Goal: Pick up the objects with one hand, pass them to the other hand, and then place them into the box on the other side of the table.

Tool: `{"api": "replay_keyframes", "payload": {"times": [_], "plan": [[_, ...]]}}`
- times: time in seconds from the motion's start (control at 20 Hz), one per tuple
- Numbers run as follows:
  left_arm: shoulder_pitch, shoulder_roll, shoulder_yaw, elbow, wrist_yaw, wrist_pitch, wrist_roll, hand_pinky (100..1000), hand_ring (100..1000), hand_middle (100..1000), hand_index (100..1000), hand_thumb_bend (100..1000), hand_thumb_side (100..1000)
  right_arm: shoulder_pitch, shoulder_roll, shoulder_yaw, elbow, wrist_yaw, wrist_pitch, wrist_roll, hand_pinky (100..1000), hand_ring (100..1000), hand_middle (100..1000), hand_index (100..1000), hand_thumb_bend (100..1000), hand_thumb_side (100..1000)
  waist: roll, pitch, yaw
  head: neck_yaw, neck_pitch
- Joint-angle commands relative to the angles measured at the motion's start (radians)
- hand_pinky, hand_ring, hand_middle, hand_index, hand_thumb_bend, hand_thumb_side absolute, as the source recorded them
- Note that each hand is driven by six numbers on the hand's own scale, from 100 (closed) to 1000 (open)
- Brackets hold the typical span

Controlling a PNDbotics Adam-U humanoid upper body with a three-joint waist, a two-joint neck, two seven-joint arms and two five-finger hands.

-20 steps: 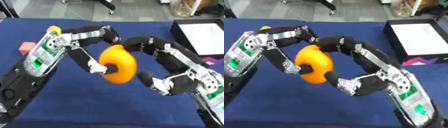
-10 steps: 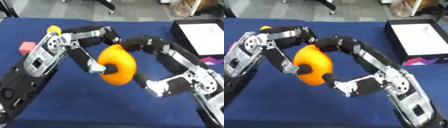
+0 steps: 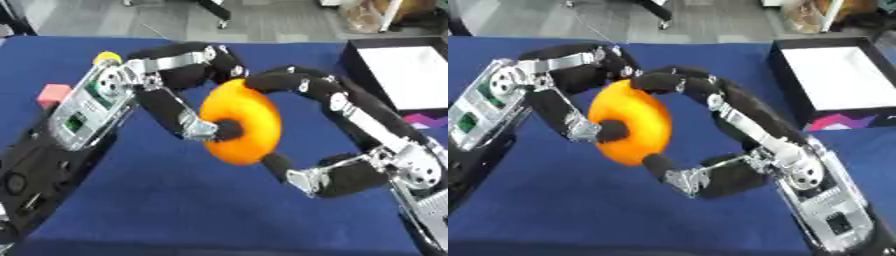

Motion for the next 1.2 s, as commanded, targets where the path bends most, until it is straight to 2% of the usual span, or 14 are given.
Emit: {"api": "replay_keyframes", "payload": {"times": [0.05, 0.35, 0.55, 0.9, 0.95, 1.0, 1.05, 1.1, 1.2], "plan": [[-0.028, 0.017, 0.01, -0.027, 0.011, 0.006, 0.007, 599, 413, 376, 564, 327, 261, -0.01, -0.012, 0.007, -0.01, 0.038, -0.02, 0.001, 849, 847, 838, 922, 241, 203, 0.001, -0.012, 0.0, -0.004, -0.002], [-0.035, 0.022, 0.02, -0.04, 0.025, 0.009, 0.017, 599, 413, 376, 565, 326, 260, 0.0, -0.011, 0.014, 0.016, 0.064, -0.036, 0.0, 850, 847, 842, 924, 201, 103, 0.002, -0.013, 0.001, -0.005, -0.002], [-0.033, 0.028, 0.013, -0.05, 0.049, 0.017, 0.007, 609, 421, 384, 573, 288, 267, 0.003, -0.01, 0.016, 0.032, 0.074, -0.04, -0.003, 841, 833, 827, 917, 100, 100, 0.002, -0.013, 0.002, -0.006, -0.002], [-0.034, 0.031, 0.011, -0.06, 0.069, 0.023, -0.009, 612, 423, 386, 575, 276, 269, 0.004, -0.008, 0.019, 0.045, 0.089, -0.042, -0.013, 829, 815, 811, 906, 100, 100, 0.003, -0.014, 0.002, -0.007, -0.002], [-0.034, 0.029, 0.011, -0.062, 0.073, 0.022, -0.009, 613, 423, 387, 576, 250, 271, 0.006, -0.004, 0.013, 0.048, 0.089, -0.039, -0.018, 696, 670, 637, 765, 100, 100, 0.003, -0.014, 0.001, -0.006, -0.002], [-0.034, 0.027, 0.01, -0.065, 0.079, 0.023, -0.009, 613, 423, 387, 576, 248, 271, 0.005, -0.001, -0.004, 0.047, 0.088, -0.028, -0.029, 690, 663, 629, 758, 100, 100, 0.003, -0.014, 0.001, -0.006, -0.002], [-0.035, 0.026, 0.01, -0.067, 0.085, 0.025, -0.009, 613, 423, 387, 576, 231, 275, 0.003, -0.001, -0.021, 0.042, 0.088, -0.014, -0.043, 633, 608, 564, 690, 100, 100, 0.003, -0.015, 0.001, -0.006, -0.002], [-0.036, 0.024, 0.007, -0.068, 0.092, 0.029, -0.009, 613, 424, 387, 576, 230, 275, 0.002, 0.0, -0.036, 0.037, 0.085, 0.001, -0.059, 595, 576, 536, 651, 100, 100, 0.003, -0.015, 0.001, -0.006, -0.002], [-0.039, 0.02, 0.003, -0.069, 0.104, 0.037, -0.011, 613, 424, 388, 577, 217, 277, -0.004, 0.001, -0.057, 0.025, 0.081, 0.036, -0.094, 559, 546, 494, 611, 100, 100, 0.003, -0.015, 0.002, -0.007, -0.002]]}}
